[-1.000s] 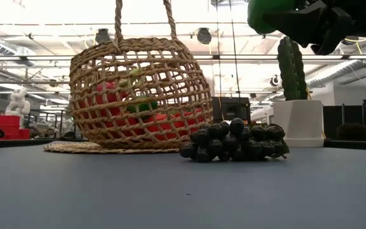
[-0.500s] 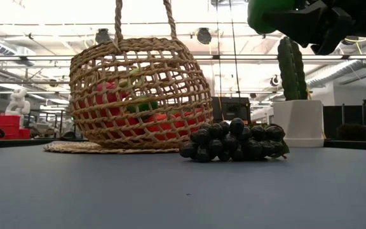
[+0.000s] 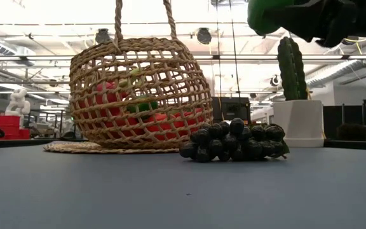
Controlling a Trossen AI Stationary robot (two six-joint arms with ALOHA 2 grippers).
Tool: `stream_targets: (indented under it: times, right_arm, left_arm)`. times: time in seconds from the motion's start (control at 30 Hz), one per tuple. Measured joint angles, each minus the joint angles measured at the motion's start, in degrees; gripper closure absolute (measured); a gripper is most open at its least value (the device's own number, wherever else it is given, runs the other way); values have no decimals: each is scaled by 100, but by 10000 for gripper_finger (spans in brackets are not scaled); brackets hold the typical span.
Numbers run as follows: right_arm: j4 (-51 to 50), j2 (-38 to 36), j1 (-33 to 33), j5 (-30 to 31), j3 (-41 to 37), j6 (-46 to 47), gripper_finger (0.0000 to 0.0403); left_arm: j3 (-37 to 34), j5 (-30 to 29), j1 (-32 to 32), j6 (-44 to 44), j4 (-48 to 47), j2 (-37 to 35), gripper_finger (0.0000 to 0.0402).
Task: Build produce basket
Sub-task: Put the green lime into the basket
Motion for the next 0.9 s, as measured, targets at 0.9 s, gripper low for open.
stream_targets:
  times: [0.9]
  right_arm:
    - [0, 0, -2, -15, 0, 5292, 69]
  left_arm:
    - [0, 0, -2, 0, 1, 0, 163]
